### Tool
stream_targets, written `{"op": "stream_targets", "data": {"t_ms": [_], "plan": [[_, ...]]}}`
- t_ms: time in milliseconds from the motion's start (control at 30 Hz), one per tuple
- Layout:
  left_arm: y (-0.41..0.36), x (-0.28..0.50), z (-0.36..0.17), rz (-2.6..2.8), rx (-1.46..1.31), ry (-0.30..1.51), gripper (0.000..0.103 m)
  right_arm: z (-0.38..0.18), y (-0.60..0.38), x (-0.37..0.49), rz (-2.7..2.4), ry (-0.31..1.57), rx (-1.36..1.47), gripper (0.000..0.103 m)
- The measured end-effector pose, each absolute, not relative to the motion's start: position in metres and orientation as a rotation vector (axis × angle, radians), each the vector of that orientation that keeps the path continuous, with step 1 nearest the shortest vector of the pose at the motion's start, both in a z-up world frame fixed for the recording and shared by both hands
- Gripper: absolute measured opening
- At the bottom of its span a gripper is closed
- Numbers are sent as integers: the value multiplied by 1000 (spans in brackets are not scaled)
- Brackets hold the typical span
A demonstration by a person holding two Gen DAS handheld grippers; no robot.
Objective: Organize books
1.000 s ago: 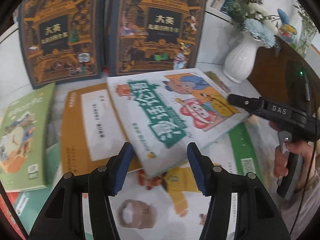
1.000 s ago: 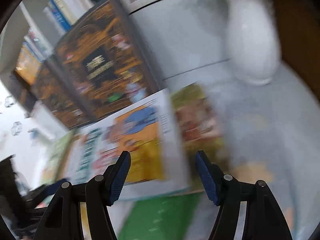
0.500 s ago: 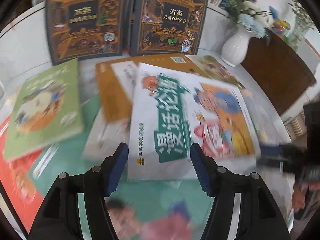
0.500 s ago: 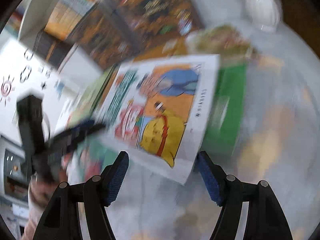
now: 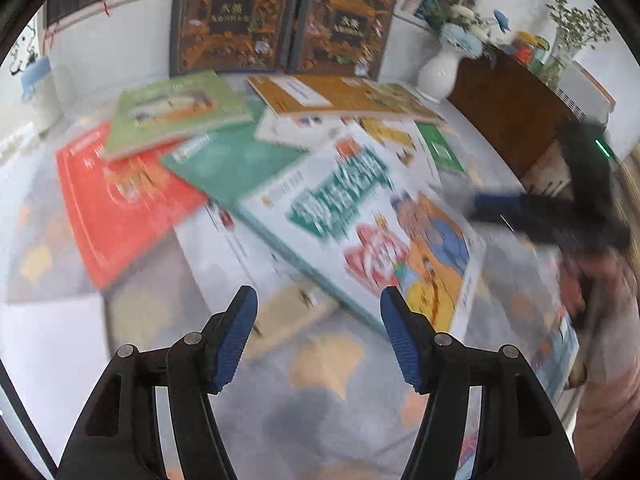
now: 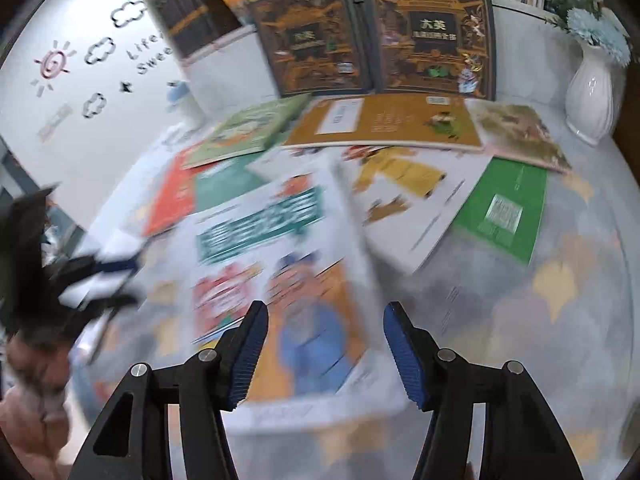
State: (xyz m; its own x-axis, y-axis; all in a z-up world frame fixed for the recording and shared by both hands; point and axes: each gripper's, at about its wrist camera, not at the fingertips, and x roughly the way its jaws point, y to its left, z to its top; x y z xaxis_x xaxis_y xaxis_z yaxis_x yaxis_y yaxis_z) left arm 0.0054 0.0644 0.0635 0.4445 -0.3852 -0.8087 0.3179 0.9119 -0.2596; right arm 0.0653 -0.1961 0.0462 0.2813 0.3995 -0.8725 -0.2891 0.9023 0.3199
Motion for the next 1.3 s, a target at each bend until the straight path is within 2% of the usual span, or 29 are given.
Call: {"op": "stream_targets", "data": {"t_ms": [167, 333, 400, 500, 600, 700, 733, 800, 900, 967, 1100, 1167, 1300], "plan": [[52, 4, 44, -452, -107, 1030, 56, 13, -197, 75, 455, 1287, 201, 55], [53, 1, 36, -439, -82, 1032, 51, 22, -177, 29, 512, 1305, 195, 55], [55, -6, 31, -425, -70, 1047, 46, 23, -168, 0, 557, 1334, 265, 56], [64, -23, 29, -412, -59, 1028, 46, 28, -151, -38, 640, 1310, 219, 64], [74, -28, 19, -446, -118, 1016, 50, 27, -144, -62, 702, 1186, 82, 69], [79, -30, 16, -467, -131, 991, 51, 20, -161, -64, 760, 1110, 216, 78], [80, -31, 16, -469, -135, 982, 52, 17, -169, -63, 790, 1089, 286, 84], [79, -34, 14, -470, -124, 951, 53, 11, -183, -57, 842, 1073, 418, 84], [78, -38, 13, -457, -121, 909, 55, 13, -173, -56, 819, 1075, 369, 87], [75, -40, 13, -442, -111, 893, 56, 16, -159, -59, 808, 1067, 321, 103], [74, -40, 13, -420, -106, 882, 60, 21, -133, -56, 696, 1058, 248, 103], [72, -41, 14, -419, -96, 882, 69, 20, -127, -58, 643, 1057, 207, 103], [63, -42, 14, -430, -48, 889, 81, 19, -103, -60, 547, 1073, 33, 103]]}}
